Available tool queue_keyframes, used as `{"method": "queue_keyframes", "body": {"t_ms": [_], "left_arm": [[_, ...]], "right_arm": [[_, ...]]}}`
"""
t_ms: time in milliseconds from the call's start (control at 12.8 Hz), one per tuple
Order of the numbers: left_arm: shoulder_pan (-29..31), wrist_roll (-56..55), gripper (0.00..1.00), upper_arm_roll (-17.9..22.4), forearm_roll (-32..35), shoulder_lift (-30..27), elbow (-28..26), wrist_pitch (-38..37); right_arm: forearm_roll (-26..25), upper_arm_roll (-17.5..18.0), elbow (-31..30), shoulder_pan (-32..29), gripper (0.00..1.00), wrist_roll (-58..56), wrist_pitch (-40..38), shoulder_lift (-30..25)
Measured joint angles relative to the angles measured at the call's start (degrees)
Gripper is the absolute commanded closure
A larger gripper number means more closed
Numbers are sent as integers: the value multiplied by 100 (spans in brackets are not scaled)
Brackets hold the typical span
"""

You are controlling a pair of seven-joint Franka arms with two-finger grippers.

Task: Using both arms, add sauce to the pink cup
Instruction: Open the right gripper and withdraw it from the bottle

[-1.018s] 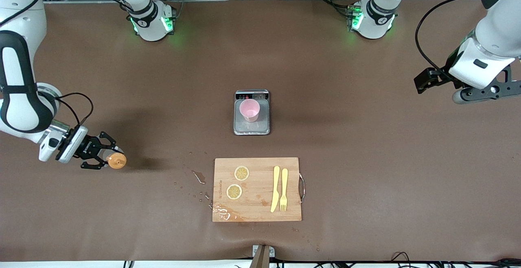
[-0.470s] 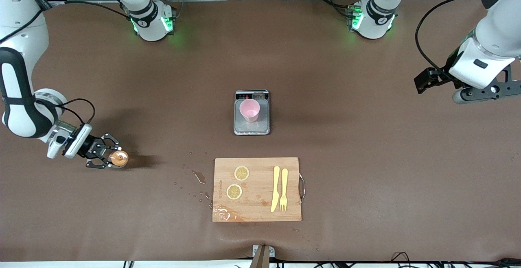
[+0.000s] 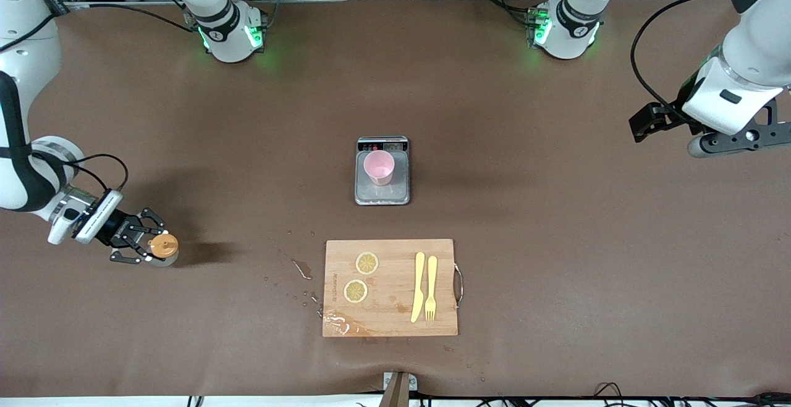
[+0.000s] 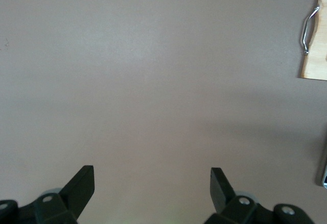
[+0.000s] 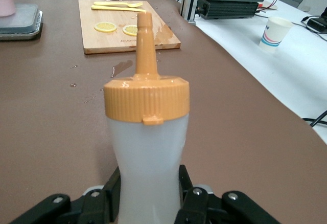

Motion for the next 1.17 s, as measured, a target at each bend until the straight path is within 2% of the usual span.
{"method": "queue_keyframes", "body": {"t_ms": [157, 235, 313, 391, 1174], "left_arm": [[10, 0, 0, 1, 0, 0, 22, 10], [11, 0, 0, 2, 0, 0, 41, 10], [11, 0, 0, 1, 0, 0, 52, 10], [11, 0, 0, 1, 0, 0, 55, 10], [2, 0, 0, -1, 0, 27, 48, 5]], "right_arm": [[6, -2, 7, -3, 77, -44, 1, 104], [8, -2, 14, -11, 57, -63, 1, 130], [11, -3, 20, -20, 18, -68, 1, 134], [13, -4, 37, -26, 0, -70, 1, 134], [57, -26, 315, -122, 0, -78, -91, 111]]}}
